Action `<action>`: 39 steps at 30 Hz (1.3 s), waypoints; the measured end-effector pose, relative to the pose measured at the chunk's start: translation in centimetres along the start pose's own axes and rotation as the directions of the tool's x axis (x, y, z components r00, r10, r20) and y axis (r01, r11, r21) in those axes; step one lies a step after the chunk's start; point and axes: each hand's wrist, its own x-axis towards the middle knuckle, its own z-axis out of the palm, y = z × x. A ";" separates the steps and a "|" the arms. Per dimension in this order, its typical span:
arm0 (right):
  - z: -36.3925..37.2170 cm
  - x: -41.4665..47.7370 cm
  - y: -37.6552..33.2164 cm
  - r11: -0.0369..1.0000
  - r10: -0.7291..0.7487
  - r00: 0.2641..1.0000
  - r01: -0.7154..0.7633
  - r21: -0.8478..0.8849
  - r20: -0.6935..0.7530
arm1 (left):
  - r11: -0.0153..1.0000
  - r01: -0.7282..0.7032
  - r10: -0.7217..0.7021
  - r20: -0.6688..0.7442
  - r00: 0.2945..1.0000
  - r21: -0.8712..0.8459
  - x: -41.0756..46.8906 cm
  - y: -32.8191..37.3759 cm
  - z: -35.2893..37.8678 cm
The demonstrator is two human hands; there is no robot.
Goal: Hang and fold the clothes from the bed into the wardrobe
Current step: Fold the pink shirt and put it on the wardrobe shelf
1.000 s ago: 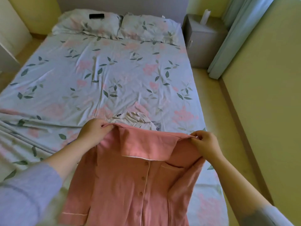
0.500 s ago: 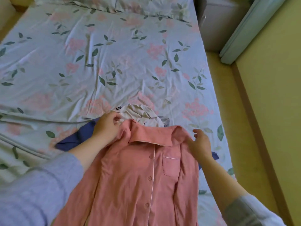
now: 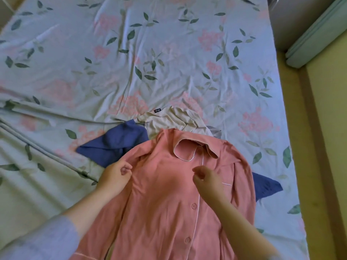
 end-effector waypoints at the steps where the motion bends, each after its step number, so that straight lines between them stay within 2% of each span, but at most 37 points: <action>1: 0.7 0.3 -0.6 1.000 -0.025 1.000 0.025 -0.009 0.010 | 1.000 0.009 -0.009 0.001 1.000 -0.011 0.1 -0.7 0.0; 7: 4.4 3.3 -5.1 0.979 -0.189 0.979 0.193 -0.061 0.072 | 0.994 0.101 -0.101 -0.009 0.995 -0.031 1.1 -4.7 0.2; 10: 5.8 5.5 -7.3 0.951 -0.274 0.958 0.283 -0.120 0.086 | 0.994 0.105 -0.105 -0.028 0.994 -0.009 1.9 -5.8 0.2; 13: 7.1 8.0 -8.8 0.888 -0.382 0.917 0.398 -0.230 0.113 | 0.993 0.118 -0.118 -0.003 0.993 -0.002 3.0 -6.6 0.7; 17: 8.6 11.2 -9.6 0.747 -0.478 0.860 0.506 -0.431 0.179 | 0.992 0.092 -0.093 0.006 0.996 0.086 4.4 -7.3 1.5; 20: 9.2 13.2 -9.7 0.658 -0.451 0.857 0.507 -0.557 0.248 | 0.989 0.124 -0.132 0.106 0.986 0.075 5.0 -7.5 1.7; 23: 9.3 14.6 -9.9 0.655 -0.315 0.890 0.455 -0.603 0.329 | 0.997 0.057 -0.067 0.184 0.981 0.057 5.3 -7.8 2.4; 25: 9.1 15.3 -10.0 0.643 -0.266 0.887 0.455 -0.615 0.378 | 0.999 0.047 -0.041 0.203 0.978 -0.024 5.5 -7.7 2.5; 29: 9.2 15.9 -10.3 0.593 -0.266 0.879 0.473 -0.652 0.396 | 0.936 0.189 -0.145 0.163 0.976 -0.298 6.2 -7.4 1.9; 31: 9.1 16.0 -10.3 0.544 -0.269 0.888 0.460 -0.701 0.374 | 0.919 0.237 -0.190 0.172 0.967 -0.315 6.4 -7.7 1.8; 33: 8.9 16.1 -10.1 0.514 -0.270 0.890 0.455 -0.727 0.367 | 0.892 0.307 -0.223 0.267 0.938 -0.332 5.9 -7.5 1.6; 36: 8.7 16.2 -9.8 0.599 -0.302 0.890 0.456 -0.659 0.341 | 0.922 0.335 -0.211 0.474 0.855 -0.195 5.7 -7.1 1.5; 39: 8.2 16.5 -9.9 0.739 -0.334 0.880 0.467 -0.486 0.337 | 0.913 0.356 -0.209 0.525 0.825 -0.197 6.1 -6.9 1.1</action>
